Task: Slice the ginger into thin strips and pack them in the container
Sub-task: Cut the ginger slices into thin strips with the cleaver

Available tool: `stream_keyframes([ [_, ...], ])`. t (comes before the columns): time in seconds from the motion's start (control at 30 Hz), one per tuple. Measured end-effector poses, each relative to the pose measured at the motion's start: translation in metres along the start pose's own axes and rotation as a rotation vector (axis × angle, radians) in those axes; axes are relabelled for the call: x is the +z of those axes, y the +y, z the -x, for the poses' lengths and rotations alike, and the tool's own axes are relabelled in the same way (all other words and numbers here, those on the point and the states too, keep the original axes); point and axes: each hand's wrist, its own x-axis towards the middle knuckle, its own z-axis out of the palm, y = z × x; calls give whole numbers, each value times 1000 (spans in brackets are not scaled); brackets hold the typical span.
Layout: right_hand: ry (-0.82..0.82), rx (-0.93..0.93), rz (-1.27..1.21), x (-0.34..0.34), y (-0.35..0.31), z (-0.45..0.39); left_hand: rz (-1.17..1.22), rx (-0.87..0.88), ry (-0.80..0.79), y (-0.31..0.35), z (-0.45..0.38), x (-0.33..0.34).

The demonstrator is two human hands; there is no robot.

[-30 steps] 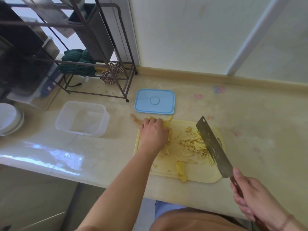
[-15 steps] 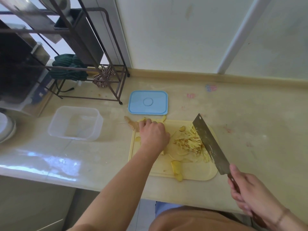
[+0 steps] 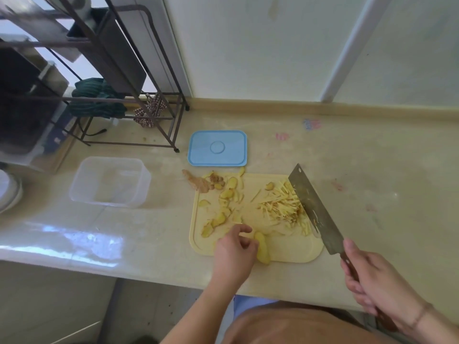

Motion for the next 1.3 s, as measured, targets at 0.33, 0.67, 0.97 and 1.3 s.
stream_keyframes([
  [0.33, -8, -14, 24, 0, 2, -2, -292, 226, 110, -7, -4, 11],
  [0.67, -16, 1, 22, 1, 1, -1, -690, 292, 246, 28, -129, -40],
  [0.97, -3, 25, -51, 0, 1, 1, -832, 408, 260, 22, -136, -43],
  [1.3, -1, 10, -22, 0, 3, 0, -556, 316, 227, 37, -111, -45],
])
